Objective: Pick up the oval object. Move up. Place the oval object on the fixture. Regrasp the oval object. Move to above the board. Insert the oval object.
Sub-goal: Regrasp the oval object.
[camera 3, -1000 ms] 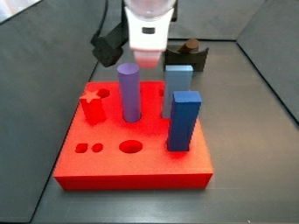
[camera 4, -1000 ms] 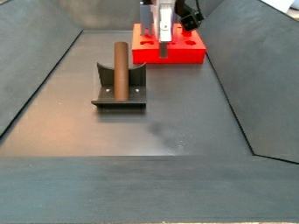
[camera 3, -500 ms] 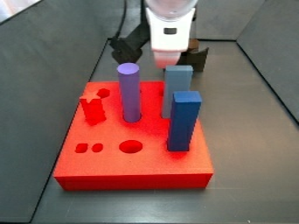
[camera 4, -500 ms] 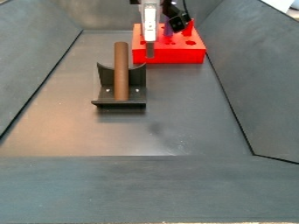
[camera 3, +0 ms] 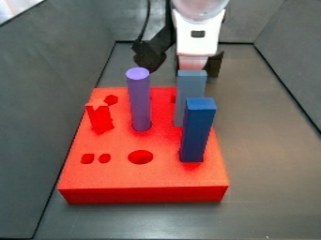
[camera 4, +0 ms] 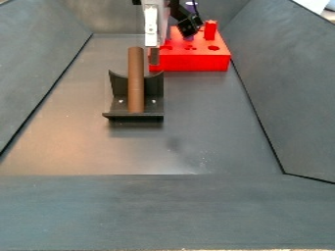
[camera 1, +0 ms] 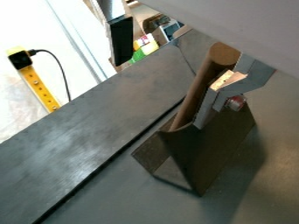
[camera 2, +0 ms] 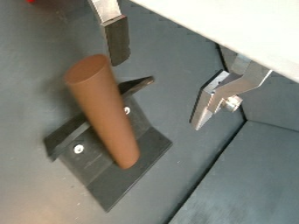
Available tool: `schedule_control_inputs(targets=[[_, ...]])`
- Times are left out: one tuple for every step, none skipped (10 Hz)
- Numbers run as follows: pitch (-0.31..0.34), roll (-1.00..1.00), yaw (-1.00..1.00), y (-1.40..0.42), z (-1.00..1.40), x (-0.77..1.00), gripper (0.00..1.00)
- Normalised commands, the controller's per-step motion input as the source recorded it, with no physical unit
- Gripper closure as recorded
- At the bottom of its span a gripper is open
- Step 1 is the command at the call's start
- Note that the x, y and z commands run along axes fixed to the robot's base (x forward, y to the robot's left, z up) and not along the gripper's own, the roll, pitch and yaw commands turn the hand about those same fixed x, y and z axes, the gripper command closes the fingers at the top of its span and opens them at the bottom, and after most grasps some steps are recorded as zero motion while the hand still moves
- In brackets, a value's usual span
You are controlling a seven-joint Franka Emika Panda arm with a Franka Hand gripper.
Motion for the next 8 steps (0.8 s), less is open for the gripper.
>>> schedule_control_inputs(targets=[[0.129,0.11,0.03,-0.01,-0.03,0.65,0.0],[0.133,0.12,0.05,-0.01,-0.03,0.55,0.0],[0.133,0.11,0.06,-0.01,-0.03,0.48,0.0],[0.128,0.11,0.07,-0.02,-0.03,0.41,0.0],[0.129,0.11,0.08,-0.02,-0.03,0.34,0.0],[0.129,0.11,0.08,-0.02,-0.03,0.28,0.0],[0.127,0.11,0.09,-0.02,-0.02,0.19,0.0],[0.0,0.0,0.0,0.0,0.0,0.0,1.0]])
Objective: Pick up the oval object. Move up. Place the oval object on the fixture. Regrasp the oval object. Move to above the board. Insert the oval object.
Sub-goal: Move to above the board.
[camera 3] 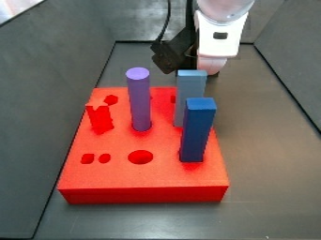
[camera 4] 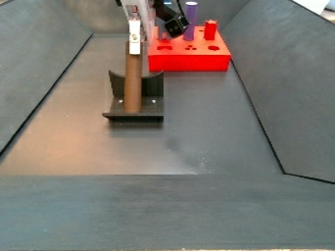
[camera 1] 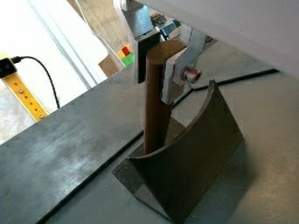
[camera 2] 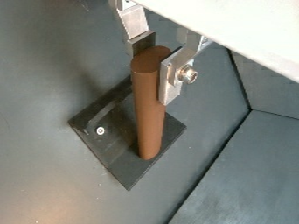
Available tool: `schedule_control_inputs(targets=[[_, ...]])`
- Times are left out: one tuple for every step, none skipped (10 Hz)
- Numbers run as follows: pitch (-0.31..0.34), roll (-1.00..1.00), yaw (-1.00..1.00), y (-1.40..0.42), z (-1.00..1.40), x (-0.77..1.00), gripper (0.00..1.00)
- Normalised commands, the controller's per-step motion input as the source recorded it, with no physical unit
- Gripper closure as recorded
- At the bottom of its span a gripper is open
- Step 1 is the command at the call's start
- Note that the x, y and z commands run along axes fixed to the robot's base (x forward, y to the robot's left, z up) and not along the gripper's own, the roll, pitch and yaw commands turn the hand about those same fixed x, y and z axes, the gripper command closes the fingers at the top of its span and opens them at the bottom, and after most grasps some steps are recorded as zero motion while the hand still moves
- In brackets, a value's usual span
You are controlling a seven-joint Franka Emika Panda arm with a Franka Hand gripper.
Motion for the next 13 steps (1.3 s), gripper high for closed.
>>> schedule_control_inputs(targets=[[0.015,0.17,0.17,-0.08,1.0,-0.03,1.0],[0.017,0.16,0.16,-0.08,1.0,-0.03,1.0],[0.007,0.12,0.13,-0.08,1.0,-0.03,1.0],[-0.002,0.06,0.1,-0.07,1.0,-0.03,1.0],[-0.005,0.01,0.06,-0.07,1.0,-0.03,1.0],[-0.003,-0.02,0.03,-0.07,1.0,-0.03,1.0],[0.007,-0.05,0.0,-0.06,1.0,-0.03,1.0],[0.015,-0.05,-0.01,-0.06,1.0,-0.04,1.0],[0.03,-0.05,-0.02,-0.06,1.0,-0.04,1.0],[0.041,-0.06,-0.02,-0.05,1.0,-0.04,1.0],[0.069,-0.05,-0.02,-0.05,1.0,-0.04,1.0],[0.085,-0.06,-0.01,-0.05,1.0,-0.04,1.0],[0.098,-0.06,0.0,-0.04,1.0,-0.04,1.0]])
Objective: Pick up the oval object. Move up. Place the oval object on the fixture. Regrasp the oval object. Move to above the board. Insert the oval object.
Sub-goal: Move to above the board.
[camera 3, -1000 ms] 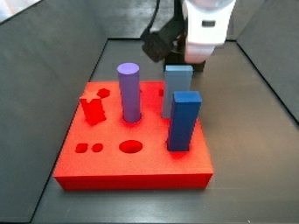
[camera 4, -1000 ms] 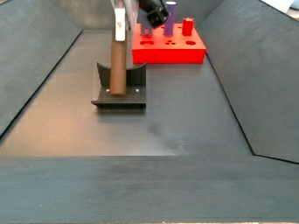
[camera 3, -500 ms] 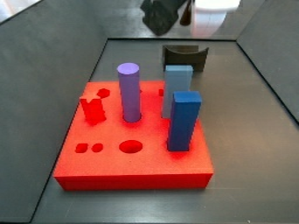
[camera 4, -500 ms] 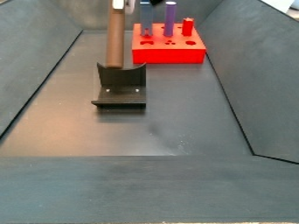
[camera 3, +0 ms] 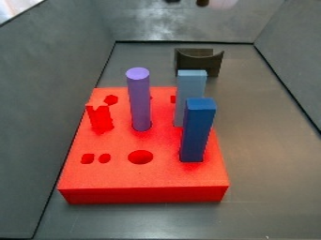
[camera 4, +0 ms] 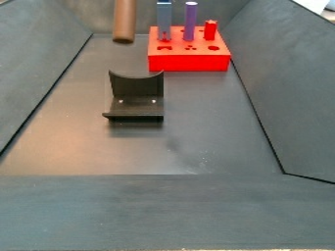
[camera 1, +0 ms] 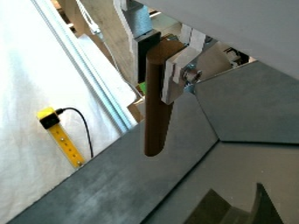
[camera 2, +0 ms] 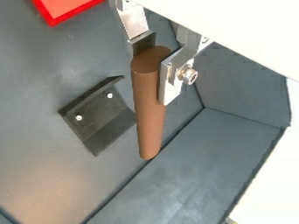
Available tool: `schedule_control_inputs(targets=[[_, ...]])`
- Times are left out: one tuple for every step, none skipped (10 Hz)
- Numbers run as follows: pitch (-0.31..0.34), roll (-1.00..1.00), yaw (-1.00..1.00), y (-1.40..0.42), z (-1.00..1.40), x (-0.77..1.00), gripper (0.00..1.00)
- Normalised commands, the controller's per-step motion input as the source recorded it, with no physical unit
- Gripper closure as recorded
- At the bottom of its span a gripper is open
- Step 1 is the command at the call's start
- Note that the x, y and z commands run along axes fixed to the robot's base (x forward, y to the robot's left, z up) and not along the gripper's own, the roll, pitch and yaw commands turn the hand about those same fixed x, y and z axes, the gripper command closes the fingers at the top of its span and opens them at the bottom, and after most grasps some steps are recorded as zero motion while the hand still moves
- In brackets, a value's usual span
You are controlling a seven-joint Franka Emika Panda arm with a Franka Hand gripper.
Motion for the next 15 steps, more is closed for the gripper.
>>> schedule_control_inputs(targets=[[0.11,-0.05,0.01,-0.04,1.0,-0.04,1.0],[0.119,-0.05,0.02,-0.04,1.0,-0.04,1.0],[0.135,-0.05,0.04,-0.04,0.97,-0.03,1.0],[0.143,-0.04,0.05,-0.04,0.8,-0.01,1.0],[0.15,-0.05,0.06,-0.04,0.69,0.0,1.0],[0.158,-0.04,0.08,-0.03,0.42,0.01,1.0],[0.157,-0.04,0.09,-0.03,0.26,0.01,1.0],[0.079,-0.56,1.0,-1.0,-0.09,-0.65,1.0],[0.066,-0.55,1.0,-1.0,-0.11,-0.64,1.0],[0.037,-0.54,1.0,-1.0,-0.09,-0.63,1.0],[-0.001,-0.53,1.0,-1.0,-0.1,-0.61,1.0],[-0.028,-0.51,1.0,-1.0,-0.08,-0.6,1.0],[-0.067,-0.49,1.0,-1.0,-0.08,-0.58,1.0],[-0.084,-0.48,1.0,-0.96,-0.07,-0.55,1.0],[-0.121,-0.47,1.0,-0.56,-0.02,-0.32,1.0]])
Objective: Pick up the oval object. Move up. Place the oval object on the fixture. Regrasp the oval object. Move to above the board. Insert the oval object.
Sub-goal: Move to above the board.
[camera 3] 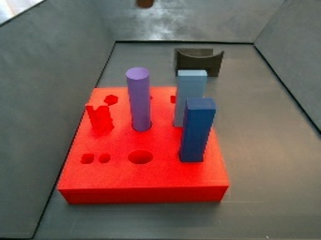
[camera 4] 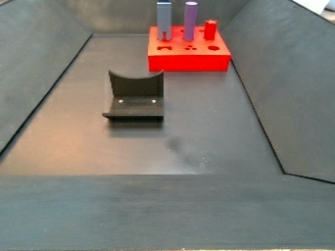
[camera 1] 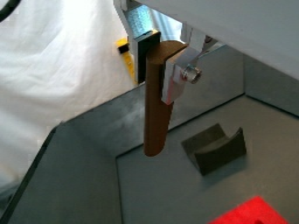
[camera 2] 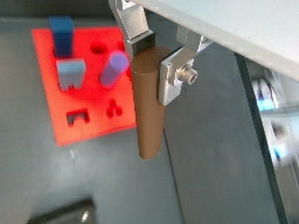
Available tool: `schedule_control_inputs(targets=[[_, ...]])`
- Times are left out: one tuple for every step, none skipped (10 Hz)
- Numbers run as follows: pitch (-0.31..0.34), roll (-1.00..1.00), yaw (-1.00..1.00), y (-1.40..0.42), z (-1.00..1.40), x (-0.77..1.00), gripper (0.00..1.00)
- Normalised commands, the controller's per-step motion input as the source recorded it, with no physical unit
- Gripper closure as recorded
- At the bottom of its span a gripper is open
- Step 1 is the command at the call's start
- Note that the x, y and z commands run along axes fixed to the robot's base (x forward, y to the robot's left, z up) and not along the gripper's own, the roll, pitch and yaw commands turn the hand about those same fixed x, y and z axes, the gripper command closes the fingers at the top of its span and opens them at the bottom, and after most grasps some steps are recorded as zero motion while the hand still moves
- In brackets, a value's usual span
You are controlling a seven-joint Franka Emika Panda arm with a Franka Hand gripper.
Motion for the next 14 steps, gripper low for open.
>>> schedule_control_inputs(targets=[[-0.155,-0.45,1.0,-0.27,0.0,-0.16,1.0],[-0.184,-0.45,1.0,-0.15,0.01,-0.1,1.0],[-0.206,-0.44,1.0,-0.09,0.0,-0.08,1.0],[-0.262,-0.42,1.0,-0.03,0.0,-0.07,1.0],[-0.296,-0.4,1.0,-0.01,-0.01,-0.07,1.0],[-0.334,-0.39,1.0,0.01,-0.01,-0.07,1.0],[-0.39,-0.36,1.0,0.02,0.0,-0.08,1.0],[-0.431,-0.34,1.0,0.02,-0.01,-0.08,1.0],[-0.473,-0.32,1.0,0.03,0.0,-0.08,1.0],[-0.515,-0.29,1.0,0.02,0.0,-0.08,1.0],[-0.572,-0.25,1.0,0.02,0.0,-0.07,1.0],[-0.623,-0.22,1.0,0.02,0.0,-0.06,1.0],[-0.607,-0.15,0.86,0.02,-0.01,-0.06,1.0],[-0.471,-0.08,0.59,0.01,-0.01,-0.07,1.0]])
